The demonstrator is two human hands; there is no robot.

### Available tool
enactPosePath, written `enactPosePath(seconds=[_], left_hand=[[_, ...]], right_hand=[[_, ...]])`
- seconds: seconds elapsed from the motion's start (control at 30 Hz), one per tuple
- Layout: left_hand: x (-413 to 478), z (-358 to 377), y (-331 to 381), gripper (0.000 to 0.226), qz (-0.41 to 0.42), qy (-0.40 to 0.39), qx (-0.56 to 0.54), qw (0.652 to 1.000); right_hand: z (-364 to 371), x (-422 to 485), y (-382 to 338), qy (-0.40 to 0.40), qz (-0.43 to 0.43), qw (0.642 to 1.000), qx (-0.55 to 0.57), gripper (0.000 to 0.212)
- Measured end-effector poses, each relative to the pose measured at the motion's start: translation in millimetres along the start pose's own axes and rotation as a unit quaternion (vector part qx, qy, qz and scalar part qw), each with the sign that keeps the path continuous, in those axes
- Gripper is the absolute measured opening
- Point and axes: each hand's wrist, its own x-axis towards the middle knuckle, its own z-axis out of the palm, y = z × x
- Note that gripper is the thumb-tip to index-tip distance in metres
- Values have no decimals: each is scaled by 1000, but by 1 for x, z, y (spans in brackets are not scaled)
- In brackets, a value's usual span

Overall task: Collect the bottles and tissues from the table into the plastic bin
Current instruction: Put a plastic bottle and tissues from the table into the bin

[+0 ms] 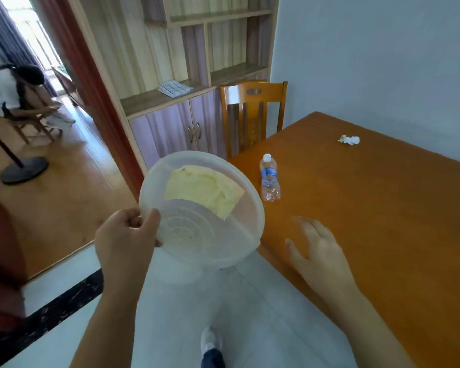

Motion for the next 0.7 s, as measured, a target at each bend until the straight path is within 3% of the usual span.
enactPosePath(seconds=[0.2,0.3,0.6,0.7], left_hand=[[77,52,0,18,10,10,-8,1000],[124,81,5,7,3,-17,-19,1000],[214,166,21,17,4,-71,-57,996],[227,190,20,6,7,-90,-50,995]], right_hand=[[35,89,-3,5,8,1000,-8,46],[49,136,-3,8,41,999,-12,45],[87,234,24,-8,116,993,-27,40],[100,256,41,-20,158,987,0,43]])
